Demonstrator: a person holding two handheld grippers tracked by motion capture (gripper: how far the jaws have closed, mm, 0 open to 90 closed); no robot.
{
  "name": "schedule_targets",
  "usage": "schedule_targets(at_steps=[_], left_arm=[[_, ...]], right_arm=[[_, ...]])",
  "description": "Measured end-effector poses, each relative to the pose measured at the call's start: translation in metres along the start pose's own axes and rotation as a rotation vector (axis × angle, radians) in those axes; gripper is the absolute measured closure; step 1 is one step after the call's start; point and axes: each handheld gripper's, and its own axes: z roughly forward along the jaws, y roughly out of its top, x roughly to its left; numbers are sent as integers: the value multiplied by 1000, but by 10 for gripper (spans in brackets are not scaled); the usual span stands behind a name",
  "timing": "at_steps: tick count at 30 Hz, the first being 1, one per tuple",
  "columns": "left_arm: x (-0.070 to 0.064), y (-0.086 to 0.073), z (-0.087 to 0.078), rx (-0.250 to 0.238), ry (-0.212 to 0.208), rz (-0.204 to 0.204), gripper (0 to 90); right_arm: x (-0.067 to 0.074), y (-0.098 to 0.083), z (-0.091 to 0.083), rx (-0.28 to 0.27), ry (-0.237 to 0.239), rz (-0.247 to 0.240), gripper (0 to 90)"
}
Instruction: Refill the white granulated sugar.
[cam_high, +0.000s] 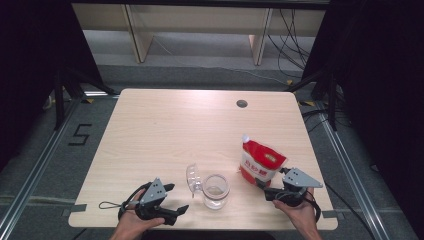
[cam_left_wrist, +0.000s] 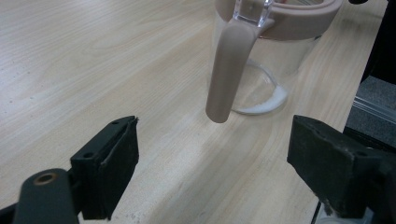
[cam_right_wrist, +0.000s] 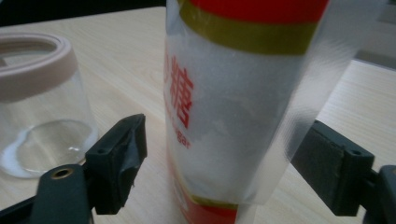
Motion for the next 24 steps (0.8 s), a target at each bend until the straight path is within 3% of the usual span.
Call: schedule_targets(at_steps=[1, 5, 8, 9, 10, 11, 12, 17, 18, 20, 24], left_arm=[[-3, -1, 1, -17, -4, -43, 161], [-1, 0, 1, -6, 1, -26, 162], [-2, -1, 1, -10, -6, -31, 161], [-1, 0, 0, 1, 5, -25, 162], [-1, 0, 0, 7, 1, -17, 161], [-1, 0, 0, 6, 1, -17, 162], [-2, -1, 1, -10, -10, -37, 161], [-2, -1, 1, -9, -9, -37, 161], [-1, -1, 0, 11, 2, -15, 161], [-1, -1, 0, 10, 0, -19, 161], [-3, -1, 1, -7, -7, -38, 161]], right_arm=[[-1, 0, 1, 0, -8, -20, 218], [0, -1, 5, -15, -1, 24, 224], [-4, -1, 10, -31, 11, -21, 232], [0, -1, 10, -11, 2, 30, 238], [-3, -1, 13, -19, -5, -17, 237], [-1, -2, 14, -16, -13, 11, 237], [-4, -2, 16, -26, -2, -14, 239], [-4, -1, 18, -34, -3, -7, 244], [-6, -1, 20, -49, 2, -25, 243], [-4, -2, 20, -63, -9, 12, 257], [-7, -1, 20, -57, 2, 1, 276]])
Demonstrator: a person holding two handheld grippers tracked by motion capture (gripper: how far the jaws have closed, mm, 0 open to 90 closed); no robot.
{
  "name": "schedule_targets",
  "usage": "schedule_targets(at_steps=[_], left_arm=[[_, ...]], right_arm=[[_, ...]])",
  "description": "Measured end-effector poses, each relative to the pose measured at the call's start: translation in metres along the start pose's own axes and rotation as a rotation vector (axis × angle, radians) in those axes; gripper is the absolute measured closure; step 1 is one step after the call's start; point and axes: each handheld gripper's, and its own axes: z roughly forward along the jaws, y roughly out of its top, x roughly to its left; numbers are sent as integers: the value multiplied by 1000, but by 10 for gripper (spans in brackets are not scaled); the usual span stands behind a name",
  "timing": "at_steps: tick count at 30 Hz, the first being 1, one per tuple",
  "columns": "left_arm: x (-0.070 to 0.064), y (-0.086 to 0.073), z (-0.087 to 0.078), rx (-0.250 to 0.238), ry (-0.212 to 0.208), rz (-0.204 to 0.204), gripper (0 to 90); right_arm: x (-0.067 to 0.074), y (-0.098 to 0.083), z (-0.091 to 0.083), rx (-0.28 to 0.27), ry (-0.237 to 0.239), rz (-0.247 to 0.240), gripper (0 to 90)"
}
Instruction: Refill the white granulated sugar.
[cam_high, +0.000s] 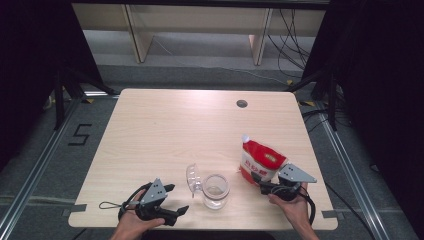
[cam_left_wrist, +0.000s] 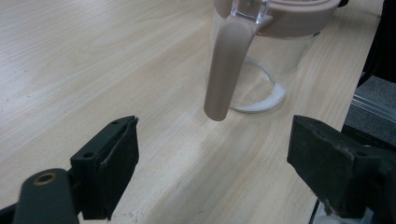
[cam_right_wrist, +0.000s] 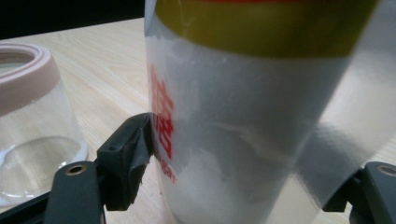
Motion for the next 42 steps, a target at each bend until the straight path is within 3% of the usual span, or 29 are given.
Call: schedule_targets(at_steps=[4, 6, 9, 10, 11, 19, 21, 22, 28, 29, 33, 39, 40, 42], left_arm=[[0, 0, 0, -1, 0, 0, 162], [0, 0, 0, 1, 2, 1, 162], [0, 0, 0, 2, -4, 3, 161], [0, 0, 0, 0, -1, 2, 162], [0, 0, 0, 1, 0, 2, 162], [0, -1, 1, -1, -5, -7, 162], [0, -1, 1, -1, -4, -9, 162], [0, -1, 1, 0, -3, -9, 162], [0, -1, 1, -2, -4, -10, 162], [0, -1, 1, -2, -4, -10, 162], [0, -1, 1, 3, -3, 0, 162], [0, -1, 0, 4, -1, -3, 162], [0, -1, 0, 5, -1, -3, 162], [0, -1, 0, 3, -1, -3, 162]], right_arm=[[3, 0, 0, -7, 10, 26, 332], [3, 0, -1, -21, 21, -6, 373], [6, 2, -2, 0, 9, 10, 384], [5, 2, -1, -16, -1, -18, 386], [9, 2, -2, 6, -12, 23, 388], [22, 4, -2, 8, -124, 35, 395], [27, 3, -3, 14, -154, 69, 397], [27, 4, -2, 2, -172, 51, 397], [29, 3, 0, -13, -205, 66, 399], [32, 3, 0, -3, -208, 92, 399], [34, 4, 2, -8, -242, 80, 399], [32, 0, 2, -36, -228, 74, 396], [30, -1, 3, -40, -201, 72, 375], [27, -2, 3, -55, -217, 51, 354]])
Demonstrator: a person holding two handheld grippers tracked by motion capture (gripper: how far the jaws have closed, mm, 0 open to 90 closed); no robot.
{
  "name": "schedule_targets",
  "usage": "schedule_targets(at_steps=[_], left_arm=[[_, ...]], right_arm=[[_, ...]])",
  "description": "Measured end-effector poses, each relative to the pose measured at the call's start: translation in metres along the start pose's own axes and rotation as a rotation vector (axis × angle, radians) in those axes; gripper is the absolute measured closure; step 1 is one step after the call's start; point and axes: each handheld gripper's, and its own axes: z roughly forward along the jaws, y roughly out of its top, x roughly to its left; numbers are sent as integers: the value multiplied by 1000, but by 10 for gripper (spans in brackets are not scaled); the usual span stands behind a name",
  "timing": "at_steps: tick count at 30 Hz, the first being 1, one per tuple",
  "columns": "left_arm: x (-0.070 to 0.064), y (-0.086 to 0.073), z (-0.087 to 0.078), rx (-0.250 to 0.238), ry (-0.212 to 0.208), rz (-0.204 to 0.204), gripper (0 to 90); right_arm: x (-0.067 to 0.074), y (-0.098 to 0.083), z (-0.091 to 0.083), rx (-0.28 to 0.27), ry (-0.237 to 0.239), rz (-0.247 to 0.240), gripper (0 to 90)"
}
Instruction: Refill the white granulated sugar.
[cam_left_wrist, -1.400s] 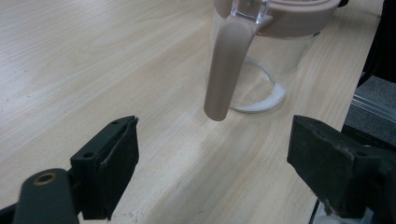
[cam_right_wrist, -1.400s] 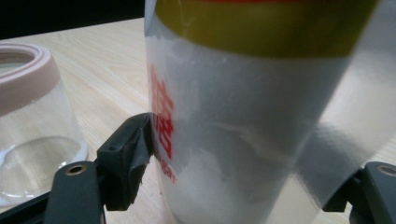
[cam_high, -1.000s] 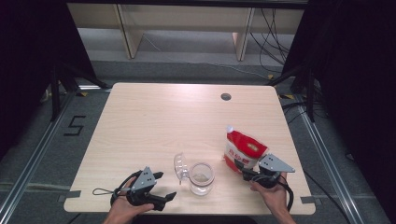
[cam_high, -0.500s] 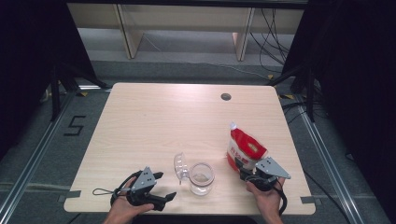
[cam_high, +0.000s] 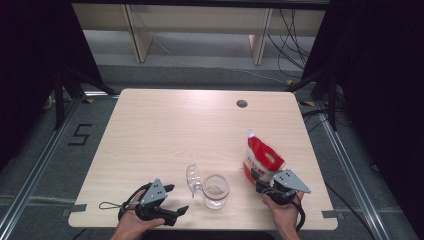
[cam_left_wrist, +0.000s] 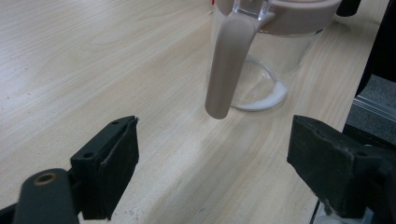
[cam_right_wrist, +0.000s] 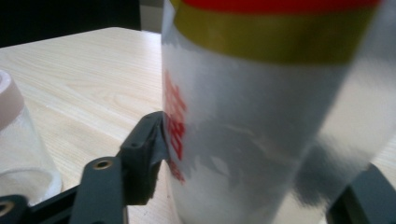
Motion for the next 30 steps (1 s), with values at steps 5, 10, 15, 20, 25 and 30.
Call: schedule_targets(at_steps=[5, 10, 15, 20, 25, 30], left_arm=[[0, 0, 1, -5, -4, 0, 162], [0, 0, 0, -2, -5, 9, 161], [0, 1, 1, -4, -5, 7, 162], [0, 1, 1, -6, -6, 6, 161], [0, 1, 1, -5, -7, 8, 162], [0, 1, 1, 0, -6, 13, 162]], right_arm=[[-8, -4, 0, -6, 38, 26, 348], [-10, -3, 1, -19, 47, 31, 319], [-12, -3, 3, -36, 71, 17, 319], [-12, -4, 6, -54, 76, 27, 312], [-11, -4, 8, -50, 73, 26, 319], [-12, -4, 8, -58, 74, 15, 325]])
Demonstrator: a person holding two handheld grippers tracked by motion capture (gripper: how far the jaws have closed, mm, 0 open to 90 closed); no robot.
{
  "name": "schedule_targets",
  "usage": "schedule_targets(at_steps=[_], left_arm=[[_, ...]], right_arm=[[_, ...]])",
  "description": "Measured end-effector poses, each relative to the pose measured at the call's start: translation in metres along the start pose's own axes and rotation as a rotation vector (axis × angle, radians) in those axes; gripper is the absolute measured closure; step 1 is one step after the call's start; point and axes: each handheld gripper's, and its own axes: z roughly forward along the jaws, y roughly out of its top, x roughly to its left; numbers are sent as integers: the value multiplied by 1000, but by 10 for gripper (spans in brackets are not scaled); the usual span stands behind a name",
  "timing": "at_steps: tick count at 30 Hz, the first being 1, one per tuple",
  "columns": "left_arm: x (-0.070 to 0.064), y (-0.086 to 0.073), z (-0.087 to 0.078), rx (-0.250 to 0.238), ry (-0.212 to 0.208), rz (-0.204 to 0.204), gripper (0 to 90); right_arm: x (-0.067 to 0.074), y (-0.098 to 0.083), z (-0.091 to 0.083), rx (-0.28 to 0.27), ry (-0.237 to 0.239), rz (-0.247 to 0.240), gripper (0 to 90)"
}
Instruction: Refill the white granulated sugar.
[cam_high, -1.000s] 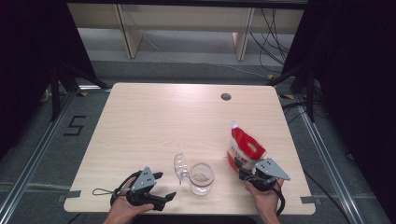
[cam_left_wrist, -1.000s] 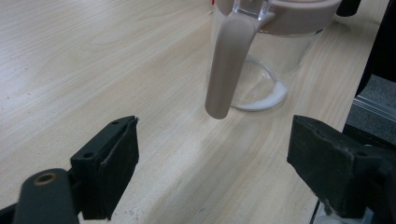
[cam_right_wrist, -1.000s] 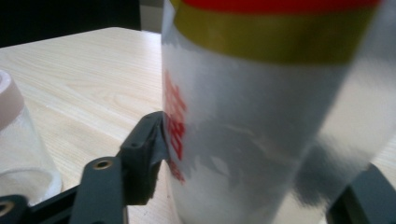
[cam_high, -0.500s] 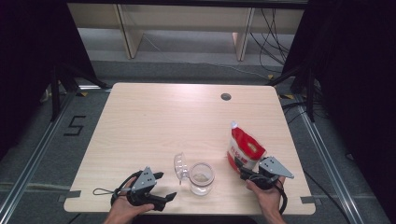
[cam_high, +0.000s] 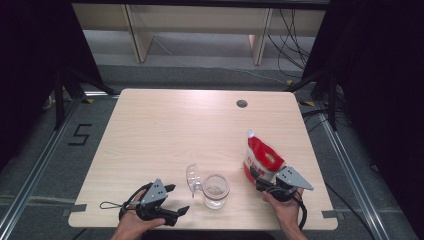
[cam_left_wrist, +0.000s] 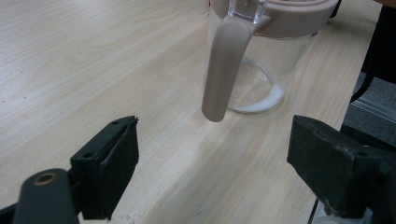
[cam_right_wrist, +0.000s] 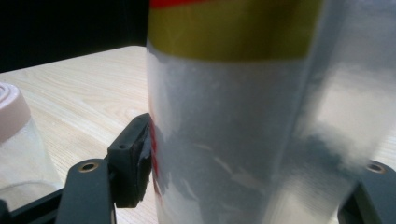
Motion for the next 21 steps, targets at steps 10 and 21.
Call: schedule_targets(at_steps=[10, 21], left_arm=[[0, 0, 0, -4, -1, -5, 161], [0, 0, 1, -6, -2, -6, 161]], right_arm=[[-2, -1, 3, -15, 24, -20, 334], [-3, -4, 7, -59, 48, -5, 327]])
